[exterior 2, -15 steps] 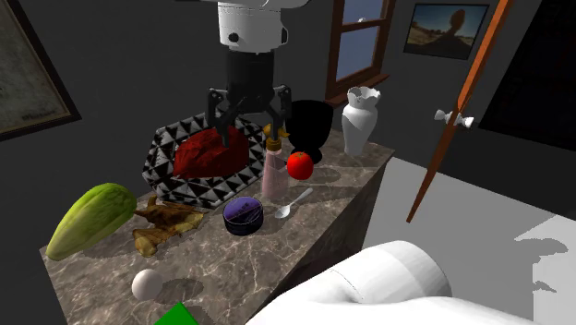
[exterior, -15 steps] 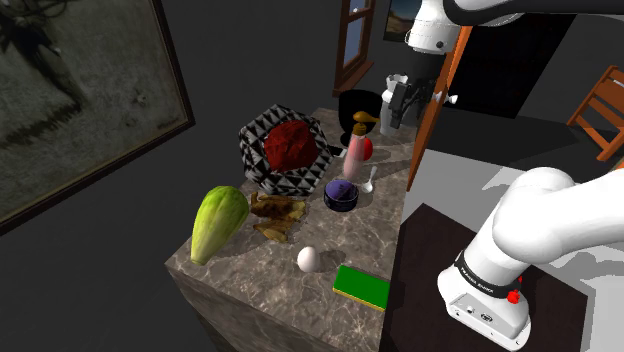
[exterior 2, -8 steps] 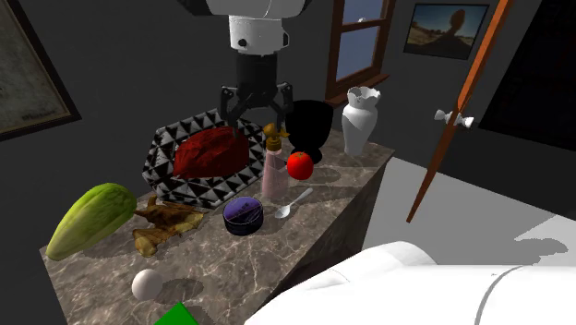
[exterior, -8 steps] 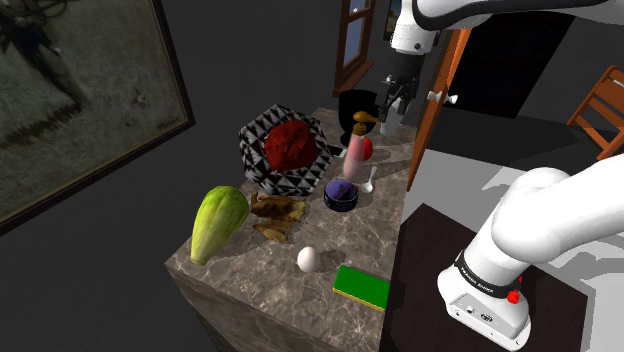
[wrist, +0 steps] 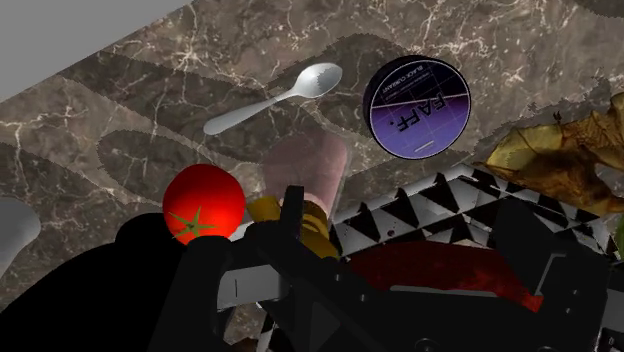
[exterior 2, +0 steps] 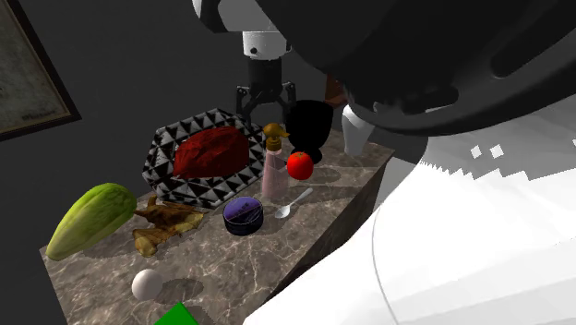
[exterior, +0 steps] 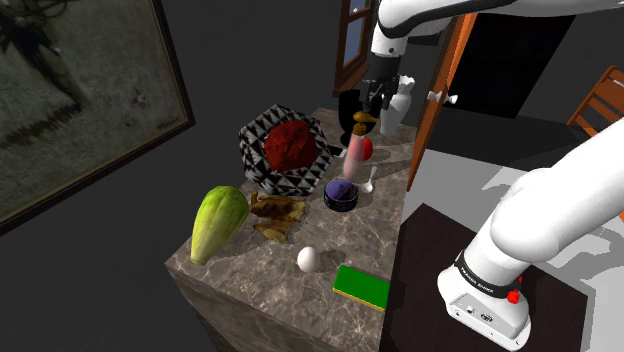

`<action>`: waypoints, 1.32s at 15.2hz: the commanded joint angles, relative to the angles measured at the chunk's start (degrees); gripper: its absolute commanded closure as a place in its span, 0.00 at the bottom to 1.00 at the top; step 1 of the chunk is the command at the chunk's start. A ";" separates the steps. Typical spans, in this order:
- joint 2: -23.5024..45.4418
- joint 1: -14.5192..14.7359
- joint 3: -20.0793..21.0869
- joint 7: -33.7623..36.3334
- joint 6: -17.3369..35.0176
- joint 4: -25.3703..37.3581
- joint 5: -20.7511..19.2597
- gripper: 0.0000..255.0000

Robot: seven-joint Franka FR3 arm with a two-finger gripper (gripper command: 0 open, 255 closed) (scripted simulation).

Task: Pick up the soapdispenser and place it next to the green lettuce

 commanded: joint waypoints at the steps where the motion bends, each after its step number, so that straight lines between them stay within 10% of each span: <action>1: 5.27 -0.28 -0.90 -1.10 0.75 4.32 0.02 0.00; 6: 15.98 -1.22 -2.55 -3.45 1.44 13.80 0.51 0.00; 20: 16.83 -1.28 -2.60 -3.58 7.19 8.88 0.67 0.00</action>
